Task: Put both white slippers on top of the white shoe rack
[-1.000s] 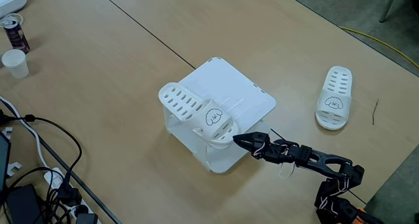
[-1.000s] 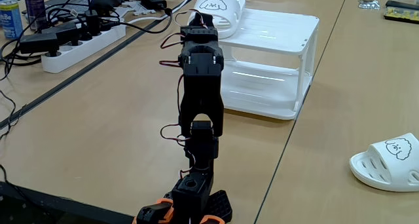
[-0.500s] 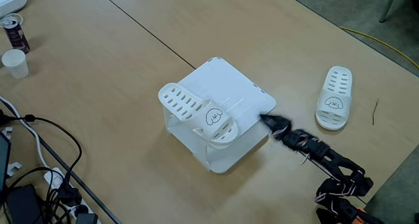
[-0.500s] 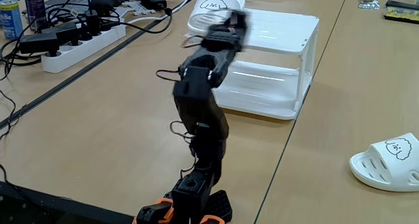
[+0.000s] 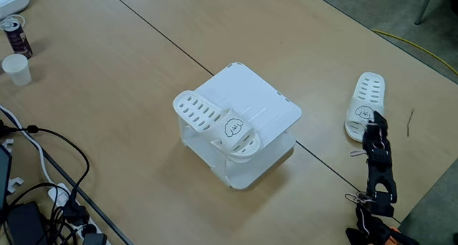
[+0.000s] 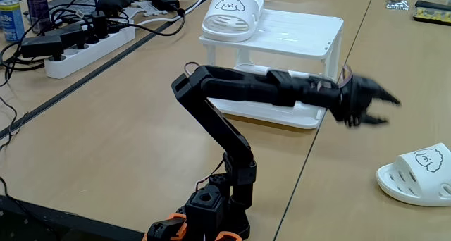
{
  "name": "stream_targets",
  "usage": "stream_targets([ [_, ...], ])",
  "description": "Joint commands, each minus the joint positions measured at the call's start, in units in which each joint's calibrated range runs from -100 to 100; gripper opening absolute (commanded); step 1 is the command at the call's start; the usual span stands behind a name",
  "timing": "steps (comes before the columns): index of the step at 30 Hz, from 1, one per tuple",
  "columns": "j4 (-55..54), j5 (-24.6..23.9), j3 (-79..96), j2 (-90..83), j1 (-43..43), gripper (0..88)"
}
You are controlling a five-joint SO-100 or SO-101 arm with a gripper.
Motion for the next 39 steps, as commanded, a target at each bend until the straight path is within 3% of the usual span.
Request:
stream_targets([
  [1, -13.5, 0.4, 6.9, 1.4, 2.5, 18.3],
  [7, -31.3, 0.4, 13.3, 8.8, 1.9, 18.4],
  [13, -40.5, 0.4, 11.7, 18.0, 1.7, 18.4],
  [24, -41.0, 0.4, 4.0, 28.4, -5.6, 18.4],
  [39, -41.0, 0.4, -9.8, 42.9, -5.1, 18.4],
])
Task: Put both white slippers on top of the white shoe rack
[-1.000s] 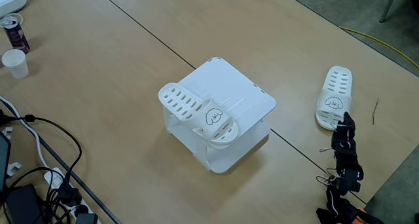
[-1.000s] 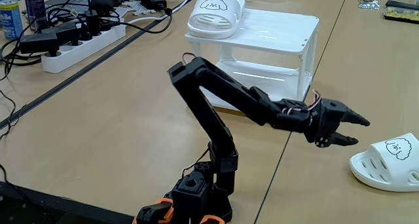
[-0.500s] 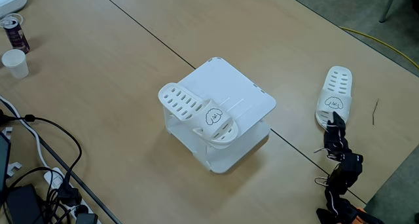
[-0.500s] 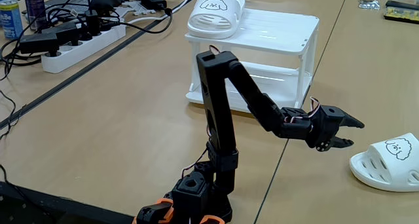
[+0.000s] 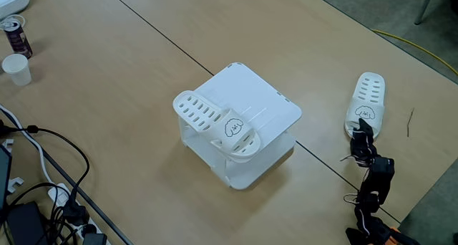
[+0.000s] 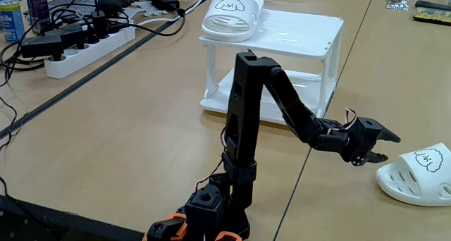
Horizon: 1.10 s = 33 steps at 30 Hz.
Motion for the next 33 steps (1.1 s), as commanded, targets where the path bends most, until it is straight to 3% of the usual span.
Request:
stream_targets([
  [1, -1.3, 0.4, -5.9, 2.0, 0.3, 18.4],
  [26, -1.2, 0.4, -25.5, 16.8, 4.6, 17.4],
  [32, -1.1, 0.4, -25.3, 16.3, 4.0, 0.2],
  [33, -1.1, 0.4, -25.0, 16.2, 4.0, 0.8],
])
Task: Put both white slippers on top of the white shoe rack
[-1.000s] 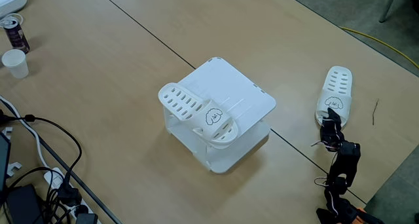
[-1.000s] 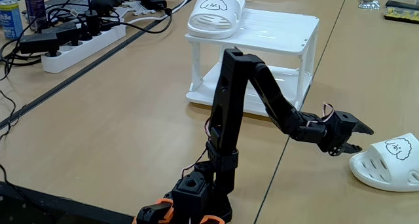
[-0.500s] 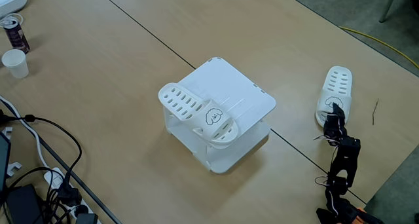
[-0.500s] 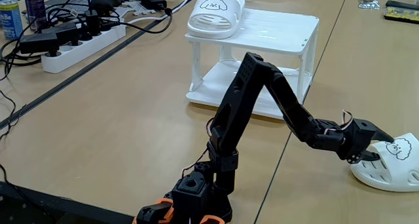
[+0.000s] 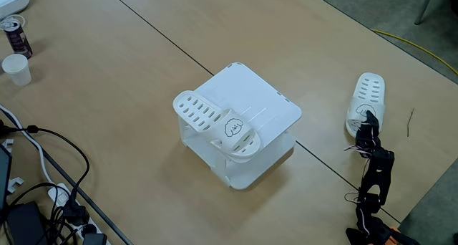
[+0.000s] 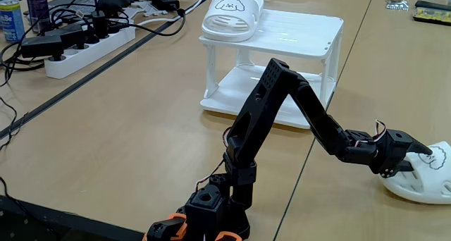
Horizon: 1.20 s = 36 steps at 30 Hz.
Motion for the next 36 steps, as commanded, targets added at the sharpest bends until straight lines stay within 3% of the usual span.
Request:
stream_targets([
  [1, -1.2, 0.4, -2.9, -1.6, -0.3, 0.9],
  [8, 0.8, 0.4, -8.8, -7.0, -1.6, 0.8],
  [19, 37.4, 0.4, -37.8, -20.2, -7.7, 0.8],
  [26, 49.2, 0.4, -51.4, -24.0, -14.7, 0.8],
  [36, 56.7, 0.4, -52.2, -32.4, -26.7, 0.8],
])
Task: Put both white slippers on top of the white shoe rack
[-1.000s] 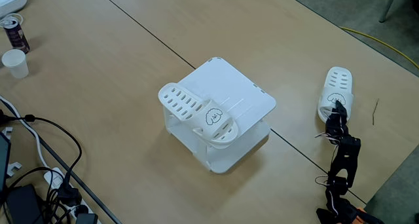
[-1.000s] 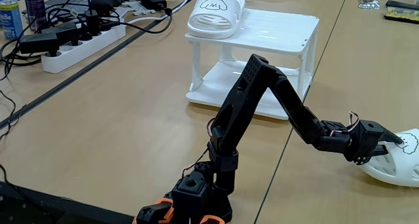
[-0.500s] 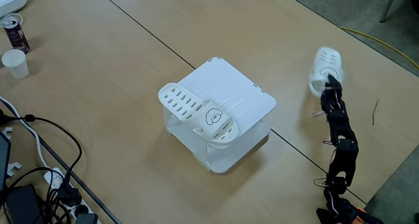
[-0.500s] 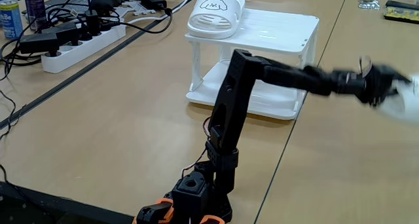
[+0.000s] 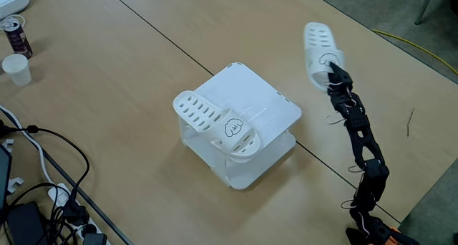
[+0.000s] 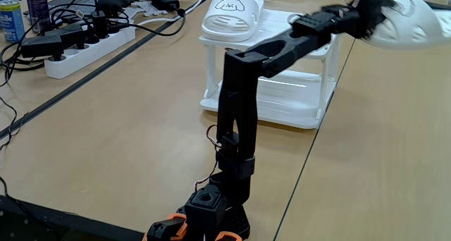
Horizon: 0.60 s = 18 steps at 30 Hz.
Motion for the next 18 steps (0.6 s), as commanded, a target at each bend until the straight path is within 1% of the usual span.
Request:
stream_targets([
  [1, 0.5, 0.4, -6.7, -9.4, -6.3, 0.8],
  [10, 0.9, 0.4, -6.2, -10.1, -18.9, 0.8],
  [18, 1.1, 0.4, -2.7, -10.2, -23.5, 0.8],
])
